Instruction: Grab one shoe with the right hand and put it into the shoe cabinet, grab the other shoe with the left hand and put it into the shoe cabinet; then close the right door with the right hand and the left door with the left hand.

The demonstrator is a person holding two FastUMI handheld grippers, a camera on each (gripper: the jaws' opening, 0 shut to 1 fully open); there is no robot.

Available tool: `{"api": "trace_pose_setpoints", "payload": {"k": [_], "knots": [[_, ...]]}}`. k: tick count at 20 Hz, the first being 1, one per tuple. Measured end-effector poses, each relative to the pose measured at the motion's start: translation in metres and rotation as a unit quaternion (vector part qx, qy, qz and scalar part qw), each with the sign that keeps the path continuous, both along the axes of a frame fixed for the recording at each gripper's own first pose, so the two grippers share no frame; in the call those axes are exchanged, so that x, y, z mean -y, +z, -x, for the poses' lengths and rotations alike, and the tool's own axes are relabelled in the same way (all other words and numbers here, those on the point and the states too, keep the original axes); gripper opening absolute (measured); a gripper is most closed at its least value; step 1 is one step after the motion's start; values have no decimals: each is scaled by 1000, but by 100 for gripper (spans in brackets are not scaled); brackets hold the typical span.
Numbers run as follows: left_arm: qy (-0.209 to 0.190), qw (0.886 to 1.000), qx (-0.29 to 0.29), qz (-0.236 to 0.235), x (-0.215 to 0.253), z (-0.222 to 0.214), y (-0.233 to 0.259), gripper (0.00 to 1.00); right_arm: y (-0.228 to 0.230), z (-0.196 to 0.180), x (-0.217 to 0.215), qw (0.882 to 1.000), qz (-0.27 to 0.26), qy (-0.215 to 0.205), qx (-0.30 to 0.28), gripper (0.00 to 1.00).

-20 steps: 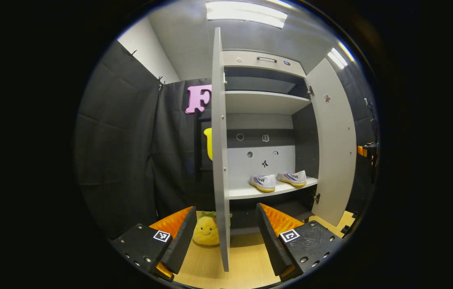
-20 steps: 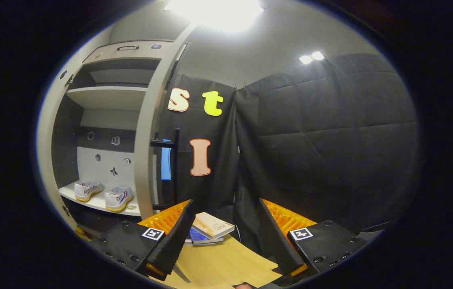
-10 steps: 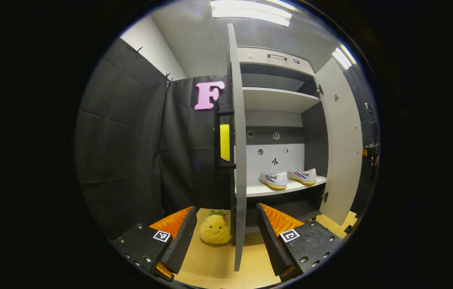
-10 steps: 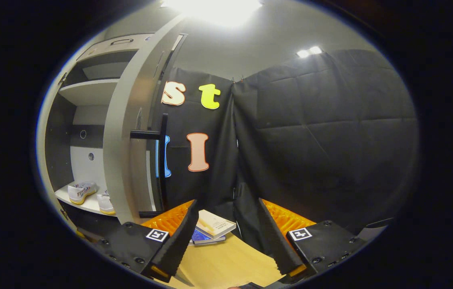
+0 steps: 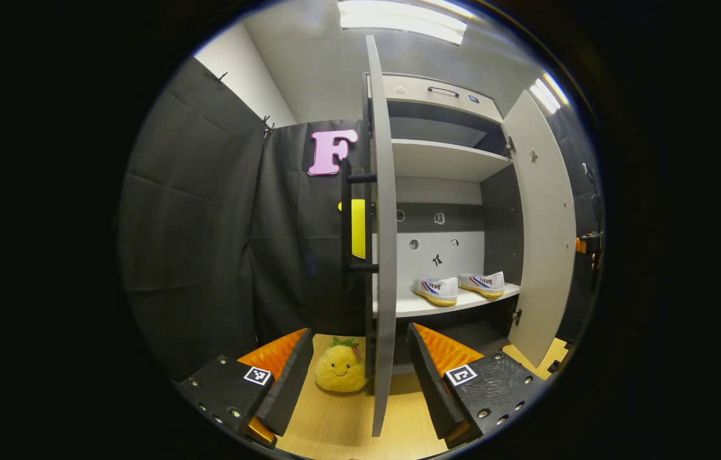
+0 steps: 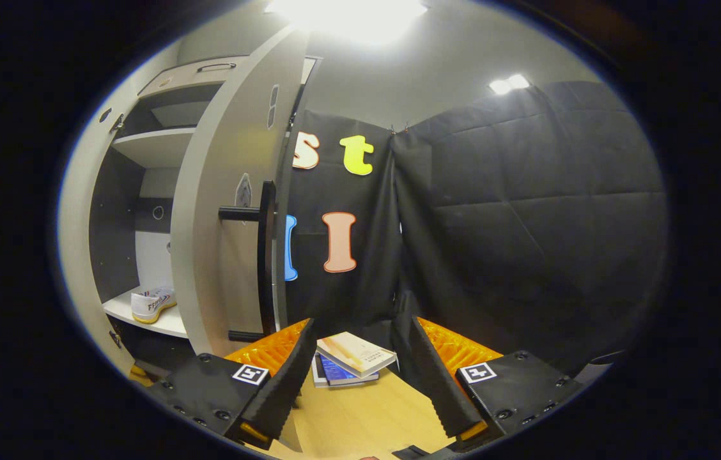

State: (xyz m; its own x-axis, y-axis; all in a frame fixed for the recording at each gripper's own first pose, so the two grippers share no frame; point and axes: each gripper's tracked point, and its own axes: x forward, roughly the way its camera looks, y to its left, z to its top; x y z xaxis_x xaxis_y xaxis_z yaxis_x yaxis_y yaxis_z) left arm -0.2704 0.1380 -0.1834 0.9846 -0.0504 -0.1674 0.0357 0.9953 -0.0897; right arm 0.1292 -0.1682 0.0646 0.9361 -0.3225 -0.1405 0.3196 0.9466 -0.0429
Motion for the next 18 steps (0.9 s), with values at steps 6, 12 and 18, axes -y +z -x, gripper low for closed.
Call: {"api": "trace_pose_setpoints", "payload": {"k": [6,12,18], "knots": [[1,1000,-2,-1,0,2,0,79,2,-3,-37,999,-6,52,10,89],[14,1000,2,-6,-9,8,5,77,2,-11,-66,995,-16,95,10,89],[43,999,-7,-10,-33,15,0,79,2,-39,-114,989,-30,142,11,89]]}}
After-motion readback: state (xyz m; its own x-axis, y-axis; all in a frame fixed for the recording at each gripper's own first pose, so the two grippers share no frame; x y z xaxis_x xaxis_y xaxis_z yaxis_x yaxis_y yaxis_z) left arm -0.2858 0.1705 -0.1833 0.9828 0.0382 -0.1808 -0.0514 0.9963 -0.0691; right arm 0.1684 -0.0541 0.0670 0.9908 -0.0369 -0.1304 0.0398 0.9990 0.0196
